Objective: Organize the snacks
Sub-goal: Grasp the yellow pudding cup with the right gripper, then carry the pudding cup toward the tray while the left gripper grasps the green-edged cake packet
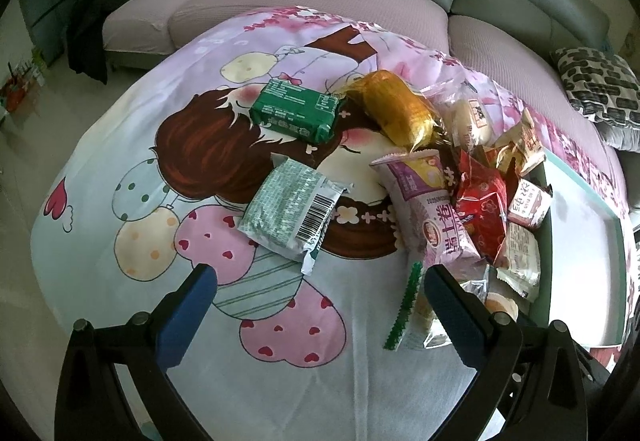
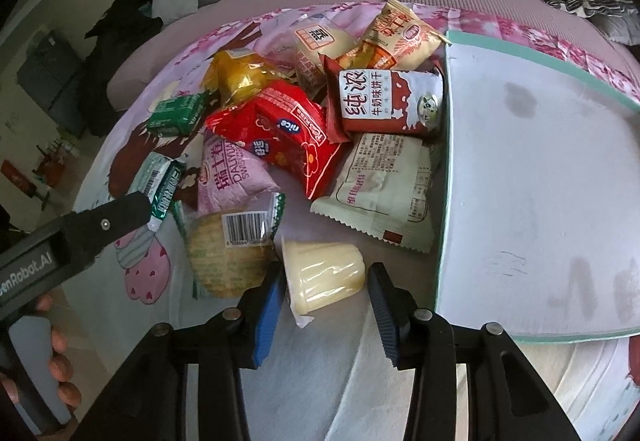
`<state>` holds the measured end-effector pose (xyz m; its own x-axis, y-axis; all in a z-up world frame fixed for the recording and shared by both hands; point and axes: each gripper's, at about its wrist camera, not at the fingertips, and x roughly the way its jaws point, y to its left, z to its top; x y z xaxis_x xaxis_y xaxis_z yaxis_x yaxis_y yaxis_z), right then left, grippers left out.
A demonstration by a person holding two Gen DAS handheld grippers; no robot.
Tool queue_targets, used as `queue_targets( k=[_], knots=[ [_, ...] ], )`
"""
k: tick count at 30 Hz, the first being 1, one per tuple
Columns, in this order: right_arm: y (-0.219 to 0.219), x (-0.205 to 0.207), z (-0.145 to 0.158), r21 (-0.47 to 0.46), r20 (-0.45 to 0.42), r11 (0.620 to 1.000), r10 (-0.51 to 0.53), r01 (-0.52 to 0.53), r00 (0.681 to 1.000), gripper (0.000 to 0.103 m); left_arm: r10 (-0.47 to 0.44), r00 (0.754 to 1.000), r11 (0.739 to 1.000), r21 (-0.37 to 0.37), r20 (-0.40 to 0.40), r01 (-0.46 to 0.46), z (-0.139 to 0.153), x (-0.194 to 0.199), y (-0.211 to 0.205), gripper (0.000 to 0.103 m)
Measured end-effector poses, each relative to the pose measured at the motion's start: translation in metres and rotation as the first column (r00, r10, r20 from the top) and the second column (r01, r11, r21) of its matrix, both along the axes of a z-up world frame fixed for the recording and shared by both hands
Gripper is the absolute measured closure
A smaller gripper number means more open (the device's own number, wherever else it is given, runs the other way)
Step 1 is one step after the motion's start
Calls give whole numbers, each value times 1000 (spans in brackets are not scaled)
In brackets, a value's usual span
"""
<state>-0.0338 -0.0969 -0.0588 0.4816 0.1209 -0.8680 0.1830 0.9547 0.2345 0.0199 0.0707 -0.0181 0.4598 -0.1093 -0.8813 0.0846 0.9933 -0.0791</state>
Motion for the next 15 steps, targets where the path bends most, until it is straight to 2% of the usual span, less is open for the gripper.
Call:
queue_targets(
  k=[3, 4, 9, 15],
  knots=[
    [3, 4, -1, -8, 1, 1000, 4, -4, 1000, 59, -4, 1000, 1000, 4, 0, 4, 0, 0, -1, 0],
    [3, 5, -1, -10, 1, 1000, 3, -3, 1000, 62, -6, 1000, 1000, 6, -1, 6, -1, 0, -2, 0],
    [1, 1, 3, -14, 11, 1000, -7, 8, 1000, 62, -14, 1000, 1000, 15, 2, 14, -1, -1, -4, 0],
    [-5, -7, 14, -10, 47, 999, -31, 32, 998, 62, -24, 1000, 1000, -9, 0, 24, -1, -2, -7, 0]
  ],
)
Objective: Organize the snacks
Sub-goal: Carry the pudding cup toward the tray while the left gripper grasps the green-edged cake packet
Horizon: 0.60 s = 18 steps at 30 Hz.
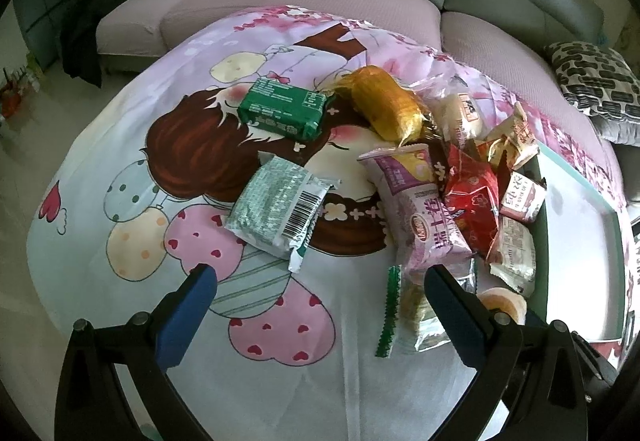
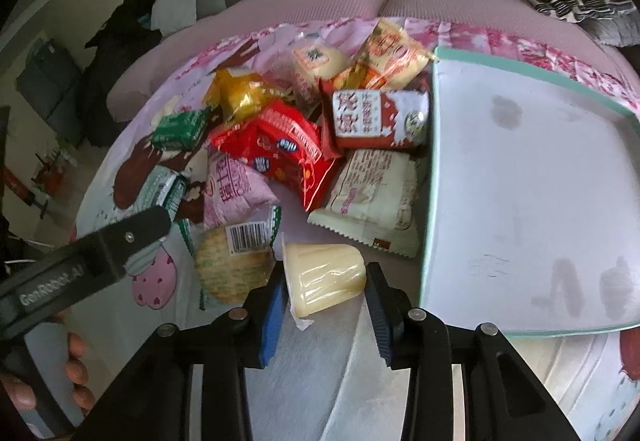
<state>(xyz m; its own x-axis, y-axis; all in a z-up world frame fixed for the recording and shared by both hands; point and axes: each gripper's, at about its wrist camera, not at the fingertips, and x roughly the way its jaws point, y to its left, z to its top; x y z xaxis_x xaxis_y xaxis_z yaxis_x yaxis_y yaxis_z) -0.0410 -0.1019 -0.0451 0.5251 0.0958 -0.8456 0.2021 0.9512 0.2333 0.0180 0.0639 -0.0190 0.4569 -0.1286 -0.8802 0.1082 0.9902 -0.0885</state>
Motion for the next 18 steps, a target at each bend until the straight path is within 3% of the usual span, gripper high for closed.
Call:
queue_targets(
  k=[11, 18],
  knots=[
    [-36, -20, 36, 9, 140, 984, -175, 175, 975, 62, -57, 998, 997, -55, -17, 56, -1, -3, -12, 0],
    [-54, -25, 38, 12, 133, 972, -236, 236, 963, 62, -93, 994, 991, -101, -64, 87, -11, -5, -28, 0]
  ],
)
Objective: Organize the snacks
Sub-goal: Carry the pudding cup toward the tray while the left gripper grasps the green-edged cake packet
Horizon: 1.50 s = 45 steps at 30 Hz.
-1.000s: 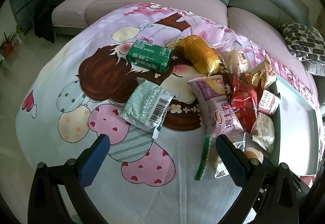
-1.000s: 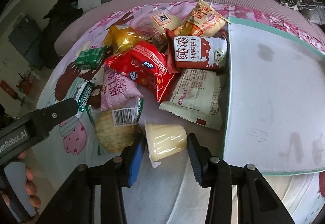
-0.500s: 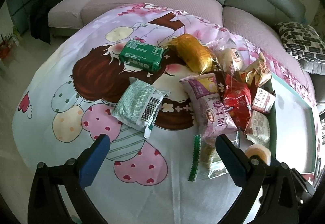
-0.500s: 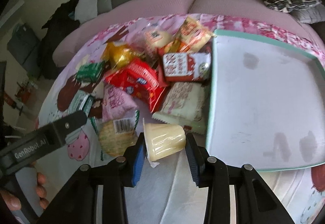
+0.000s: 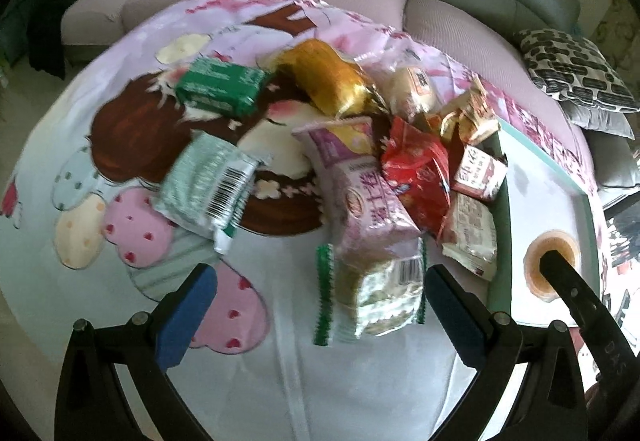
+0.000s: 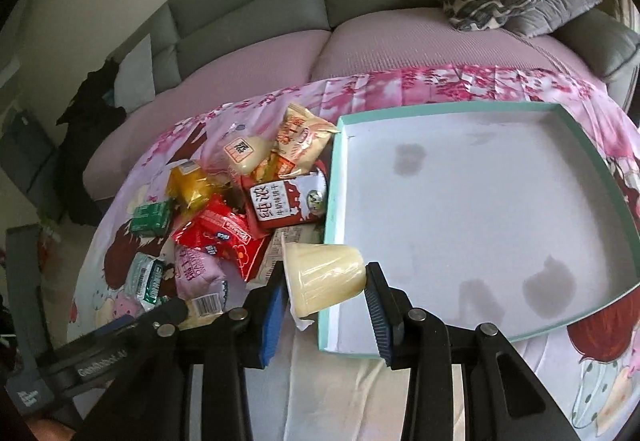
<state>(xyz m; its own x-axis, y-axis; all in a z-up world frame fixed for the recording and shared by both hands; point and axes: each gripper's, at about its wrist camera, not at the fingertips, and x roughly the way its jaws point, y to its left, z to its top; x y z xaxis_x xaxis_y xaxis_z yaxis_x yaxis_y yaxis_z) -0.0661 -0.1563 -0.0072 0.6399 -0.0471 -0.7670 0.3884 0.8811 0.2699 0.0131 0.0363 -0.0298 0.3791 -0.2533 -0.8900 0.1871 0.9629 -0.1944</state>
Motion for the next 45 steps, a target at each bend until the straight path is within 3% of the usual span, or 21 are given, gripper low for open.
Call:
queue_targets(
  k=[12, 19, 20, 23, 25, 27, 45],
  knots=[
    [-9, -9, 1, 29, 15, 999, -19, 18, 1000, 62, -56, 997, 998, 32, -60, 58, -24, -3, -31, 0],
    [-11, -11, 2, 40, 17, 999, -26, 25, 1000, 62, -76, 996, 996, 47, -53, 78, -28, -9, -38, 1],
    [-11, -11, 1, 41, 17, 999, -28, 27, 999, 62, -78, 996, 996, 49, -47, 81, -28, -9, -39, 4],
    [-12, -11, 1, 41, 17, 999, -29, 28, 999, 62, -83, 995, 995, 54, -51, 86, -28, -9, -46, 32],
    [-11, -11, 1, 39, 17, 999, -28, 28, 999, 62, -90, 994, 994, 56, -68, 94, -28, -6, -45, 35],
    [-10, -10, 1, 38, 14, 999, -27, 27, 1000, 62, -95, 994, 994, 55, -61, 98, -27, -7, -46, 48],
    [-13, -11, 1, 34, 12, 999, -38, 37, 999, 62, -138, 990, 990, 18, 31, 138, 14, -14, -50, 50]
  ],
)
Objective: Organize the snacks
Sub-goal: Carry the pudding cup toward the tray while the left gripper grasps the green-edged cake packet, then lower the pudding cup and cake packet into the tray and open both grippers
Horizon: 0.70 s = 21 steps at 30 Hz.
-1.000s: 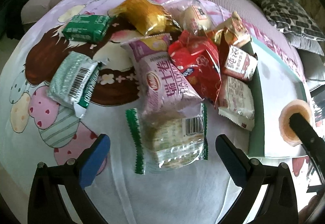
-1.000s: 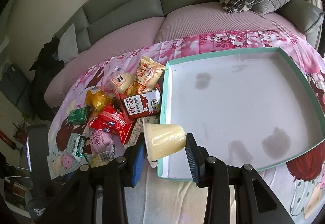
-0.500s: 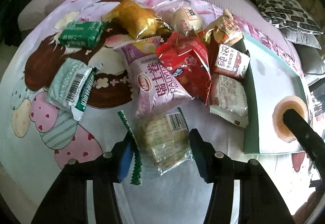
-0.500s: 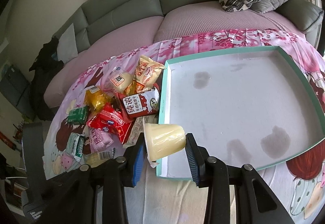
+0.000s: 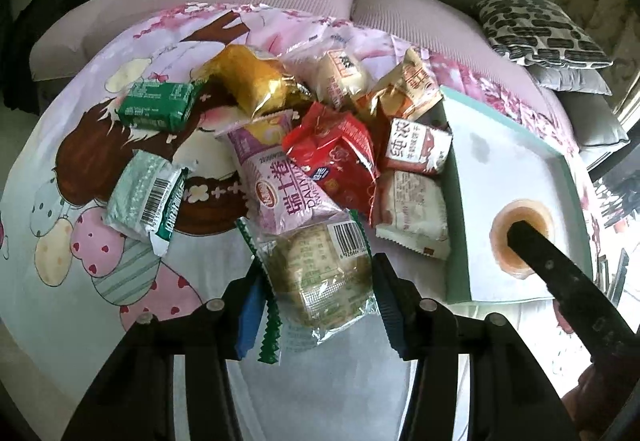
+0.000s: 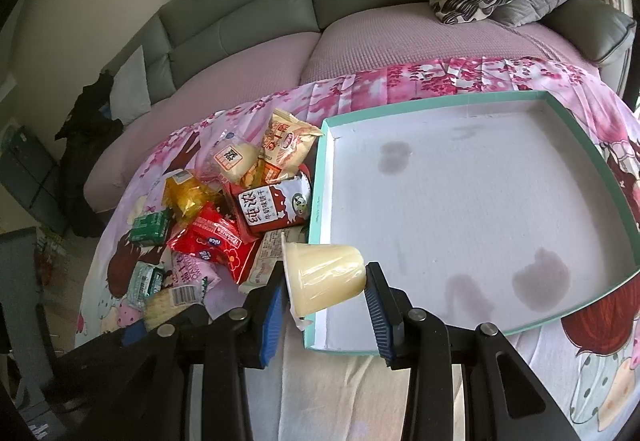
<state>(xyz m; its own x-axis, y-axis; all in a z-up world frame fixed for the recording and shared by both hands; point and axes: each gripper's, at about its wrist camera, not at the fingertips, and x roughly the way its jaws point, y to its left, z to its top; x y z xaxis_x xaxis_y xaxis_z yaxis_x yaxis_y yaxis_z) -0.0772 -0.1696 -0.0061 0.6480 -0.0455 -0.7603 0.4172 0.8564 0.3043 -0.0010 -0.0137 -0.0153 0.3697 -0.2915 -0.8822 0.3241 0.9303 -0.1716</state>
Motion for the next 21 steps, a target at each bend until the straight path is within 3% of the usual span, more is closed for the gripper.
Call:
queue_targets(
  k=[5, 12, 16, 21],
  knots=[
    [-11, -1, 7, 1, 9, 999, -40, 40, 999, 62, -1, 1000, 1000, -5, 21, 1, 13, -4, 4, 50],
    [-45, 1, 23, -46, 18, 986, -157, 158, 987, 62, -61, 994, 998, -11, 90, 63, 42, 2, -25, 50],
    [-72, 11, 19, -61, -14, 974, -221, 219, 975, 62, -158, 978, 987, -18, 133, 162, 53, 13, -66, 50],
    [-101, 16, 5, -79, -57, 958, -280, 275, 958, 62, -265, 952, 963, 0, 154, 268, 46, 23, -120, 50]
  ],
)
